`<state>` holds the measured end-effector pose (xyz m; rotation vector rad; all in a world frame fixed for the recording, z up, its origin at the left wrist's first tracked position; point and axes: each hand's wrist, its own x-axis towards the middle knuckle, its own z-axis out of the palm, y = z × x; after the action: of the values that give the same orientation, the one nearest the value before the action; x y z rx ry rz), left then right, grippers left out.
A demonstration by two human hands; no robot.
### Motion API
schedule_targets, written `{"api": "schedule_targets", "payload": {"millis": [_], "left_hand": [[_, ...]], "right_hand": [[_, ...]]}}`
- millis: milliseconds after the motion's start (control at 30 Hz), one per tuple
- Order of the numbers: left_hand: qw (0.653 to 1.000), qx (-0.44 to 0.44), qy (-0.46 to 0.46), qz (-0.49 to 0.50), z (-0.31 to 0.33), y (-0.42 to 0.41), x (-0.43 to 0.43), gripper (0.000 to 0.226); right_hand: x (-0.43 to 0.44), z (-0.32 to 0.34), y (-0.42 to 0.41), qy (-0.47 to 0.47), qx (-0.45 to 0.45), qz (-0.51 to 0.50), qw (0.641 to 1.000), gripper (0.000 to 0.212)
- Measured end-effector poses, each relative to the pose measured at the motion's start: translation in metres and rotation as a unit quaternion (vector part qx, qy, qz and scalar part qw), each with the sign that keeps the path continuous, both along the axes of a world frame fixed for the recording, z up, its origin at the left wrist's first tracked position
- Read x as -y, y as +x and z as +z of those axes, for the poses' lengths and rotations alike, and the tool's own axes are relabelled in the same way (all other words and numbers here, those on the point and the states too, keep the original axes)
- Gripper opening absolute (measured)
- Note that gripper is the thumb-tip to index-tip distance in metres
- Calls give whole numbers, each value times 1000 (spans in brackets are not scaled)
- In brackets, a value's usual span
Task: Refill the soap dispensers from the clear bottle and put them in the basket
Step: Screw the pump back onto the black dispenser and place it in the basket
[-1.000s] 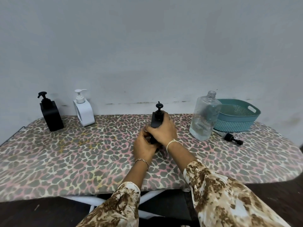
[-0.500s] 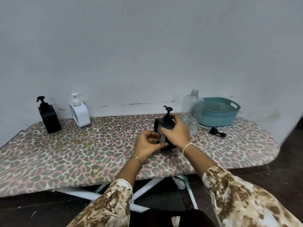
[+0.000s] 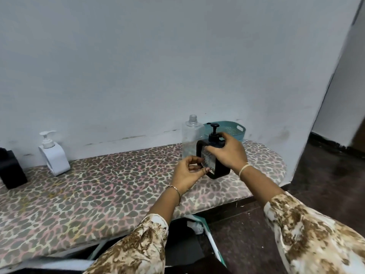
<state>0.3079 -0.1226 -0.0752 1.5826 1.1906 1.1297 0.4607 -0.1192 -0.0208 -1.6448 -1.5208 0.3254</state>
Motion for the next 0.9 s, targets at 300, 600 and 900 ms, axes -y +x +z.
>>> {"api": "schedule_targets", "payload": {"millis": [300,600,900], "left_hand": [[990,-124,52,-39,27,57,-46,59],[919,-374,101,-69,26,98,-103,85],[888,-434,150,2,-6,115,-128,87]], "right_hand": [[-54,37,58,32,2,-44,999,50],[-131,70,84,69,24,-91,993,50],[-191,35,102,3,10,-121,993,52]]}}
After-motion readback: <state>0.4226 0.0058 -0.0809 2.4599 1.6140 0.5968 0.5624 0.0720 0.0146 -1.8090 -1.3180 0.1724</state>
